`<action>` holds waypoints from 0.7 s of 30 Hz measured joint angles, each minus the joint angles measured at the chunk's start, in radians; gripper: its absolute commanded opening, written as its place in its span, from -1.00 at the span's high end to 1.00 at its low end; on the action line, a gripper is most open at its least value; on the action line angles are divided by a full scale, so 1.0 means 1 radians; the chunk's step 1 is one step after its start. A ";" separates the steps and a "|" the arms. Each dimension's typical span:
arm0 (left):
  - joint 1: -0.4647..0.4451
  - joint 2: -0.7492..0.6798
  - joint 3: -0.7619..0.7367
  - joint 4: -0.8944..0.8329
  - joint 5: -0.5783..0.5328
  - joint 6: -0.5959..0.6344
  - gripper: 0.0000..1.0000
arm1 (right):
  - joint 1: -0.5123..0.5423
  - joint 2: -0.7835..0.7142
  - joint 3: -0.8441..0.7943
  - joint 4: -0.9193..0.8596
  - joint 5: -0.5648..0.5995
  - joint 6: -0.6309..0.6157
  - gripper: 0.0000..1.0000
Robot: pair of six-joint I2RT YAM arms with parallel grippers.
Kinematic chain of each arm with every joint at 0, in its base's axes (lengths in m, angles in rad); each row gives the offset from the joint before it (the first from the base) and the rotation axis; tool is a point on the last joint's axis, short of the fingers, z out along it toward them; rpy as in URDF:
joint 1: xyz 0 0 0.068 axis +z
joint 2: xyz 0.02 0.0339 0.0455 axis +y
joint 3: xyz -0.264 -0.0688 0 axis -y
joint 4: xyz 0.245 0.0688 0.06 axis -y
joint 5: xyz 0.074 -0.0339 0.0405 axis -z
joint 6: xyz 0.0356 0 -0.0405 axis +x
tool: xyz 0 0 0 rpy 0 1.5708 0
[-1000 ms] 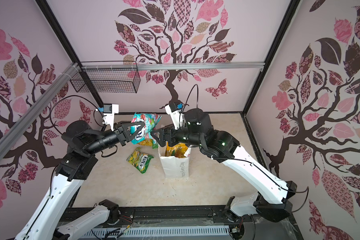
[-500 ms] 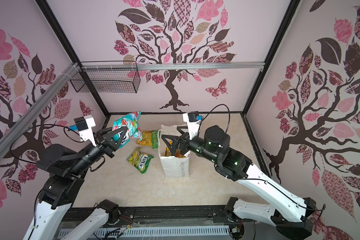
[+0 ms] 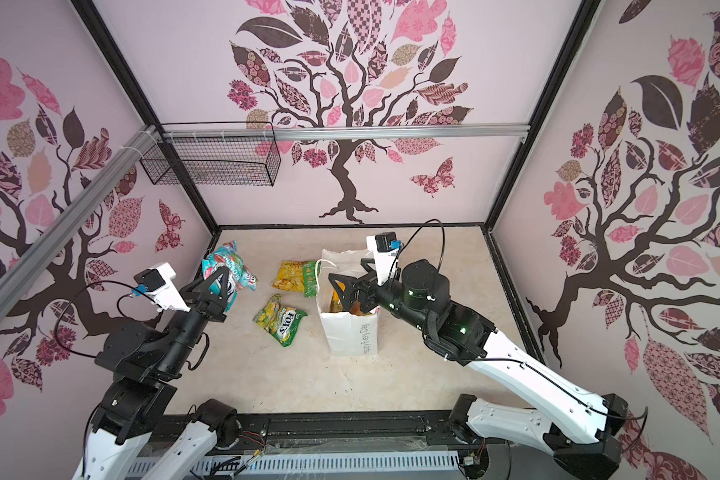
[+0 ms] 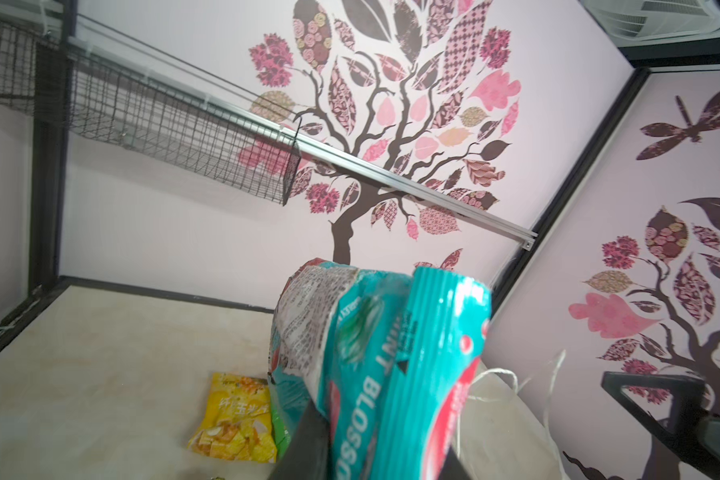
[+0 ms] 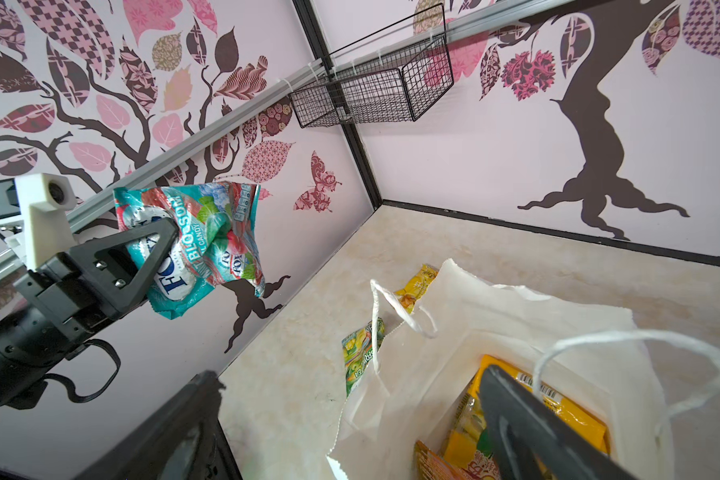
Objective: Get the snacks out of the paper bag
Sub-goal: 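Open the right gripper and carry the teal bag away with the left gripper, then lower the teal Fox's bag beside the other snacks and open the left gripper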
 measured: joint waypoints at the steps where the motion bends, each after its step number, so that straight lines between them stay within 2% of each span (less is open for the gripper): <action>1: 0.000 0.004 -0.009 -0.002 -0.011 -0.008 0.60 | 0.000 0.000 0.000 0.000 0.003 -0.001 -1.00; 9: 0.000 0.098 -0.064 -0.001 -0.025 -0.113 0.60 | 0.000 0.000 0.000 -0.003 0.028 -0.004 -1.00; 21: 0.000 0.260 -0.186 0.100 0.105 -0.364 0.59 | 0.000 0.000 -0.014 -0.015 0.029 -0.004 -0.99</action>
